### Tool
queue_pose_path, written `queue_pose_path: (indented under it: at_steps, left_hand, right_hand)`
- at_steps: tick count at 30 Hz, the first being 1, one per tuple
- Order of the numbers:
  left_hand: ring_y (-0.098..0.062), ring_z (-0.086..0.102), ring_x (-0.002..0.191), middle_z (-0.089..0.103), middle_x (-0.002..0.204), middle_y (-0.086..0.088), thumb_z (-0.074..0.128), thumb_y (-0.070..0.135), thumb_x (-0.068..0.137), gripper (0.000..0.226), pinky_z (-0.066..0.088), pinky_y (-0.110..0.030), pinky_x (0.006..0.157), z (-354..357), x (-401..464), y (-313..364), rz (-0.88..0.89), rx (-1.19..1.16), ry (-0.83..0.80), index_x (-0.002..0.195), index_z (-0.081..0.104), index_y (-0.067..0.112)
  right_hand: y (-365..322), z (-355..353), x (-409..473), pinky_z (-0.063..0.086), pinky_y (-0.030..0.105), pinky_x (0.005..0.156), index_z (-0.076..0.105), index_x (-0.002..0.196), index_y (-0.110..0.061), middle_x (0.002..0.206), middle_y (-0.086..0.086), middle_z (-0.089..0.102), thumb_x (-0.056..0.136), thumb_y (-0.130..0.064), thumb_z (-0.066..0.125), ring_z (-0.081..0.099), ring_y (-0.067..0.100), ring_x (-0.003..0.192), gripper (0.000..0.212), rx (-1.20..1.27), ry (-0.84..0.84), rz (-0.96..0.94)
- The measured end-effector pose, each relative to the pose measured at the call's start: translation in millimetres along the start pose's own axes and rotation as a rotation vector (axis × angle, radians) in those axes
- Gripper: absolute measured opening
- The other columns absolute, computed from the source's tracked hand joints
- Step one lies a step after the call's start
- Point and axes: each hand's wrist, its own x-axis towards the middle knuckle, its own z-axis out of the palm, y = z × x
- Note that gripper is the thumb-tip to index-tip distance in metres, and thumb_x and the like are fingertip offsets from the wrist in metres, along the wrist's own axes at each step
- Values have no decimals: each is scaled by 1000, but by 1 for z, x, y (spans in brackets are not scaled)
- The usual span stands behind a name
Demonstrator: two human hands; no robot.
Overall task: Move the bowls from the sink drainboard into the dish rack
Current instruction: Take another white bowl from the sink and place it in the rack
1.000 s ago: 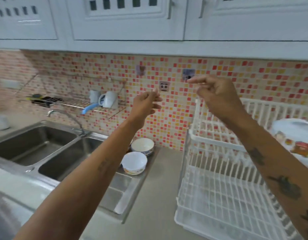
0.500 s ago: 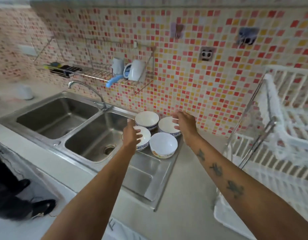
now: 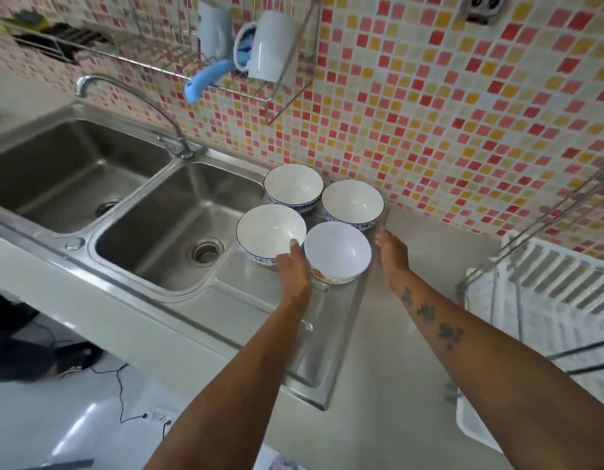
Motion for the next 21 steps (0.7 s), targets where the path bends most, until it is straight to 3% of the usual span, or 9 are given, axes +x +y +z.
queue_pose_path:
  at_steps: [2,4,8,14,21]
  left_hand:
    - [-23,57,97,67,116,-19,37,47,99,58,42,-29,87,2,-20,6,87,18,-24,116,62,-2]
    - [-15,49,105,58,120,-4,37,31,106,40,34,-23,89,5,-23,5,111,-11,-13,128,54,4]
    - [-13,45,115,48,133,0,31,32,107,47,34,-23,94,12,-13,1,31,-48,-71,148,39,9]
    - [-19,52,115,52,144,-10,31,31,108,47,41,-28,94,24,-1,-5,-8,-159,-87,147,43,8]
    - [-30,47,134,46,150,-13,29,31,108,47,38,-30,103,34,5,-10,-87,-162,-34,149,38,8]
  right_hand:
    - [6,6,8,48,40,88,63,100,-11,108,10,64,88,-44,48,59,26,96,38,0,2,21]
    - [6,11,11,48,37,81,64,99,-10,102,10,65,89,-43,48,60,26,93,38,17,-6,26]
    - [-1,22,12,46,30,65,66,101,-8,94,8,65,96,-39,45,60,23,84,38,63,-64,38]
    - [8,33,22,47,37,84,59,121,-9,110,8,60,97,-41,44,56,26,100,42,100,-91,108]
    - [14,35,26,43,34,77,57,125,-5,112,12,59,98,-30,44,54,26,96,38,115,-50,111]
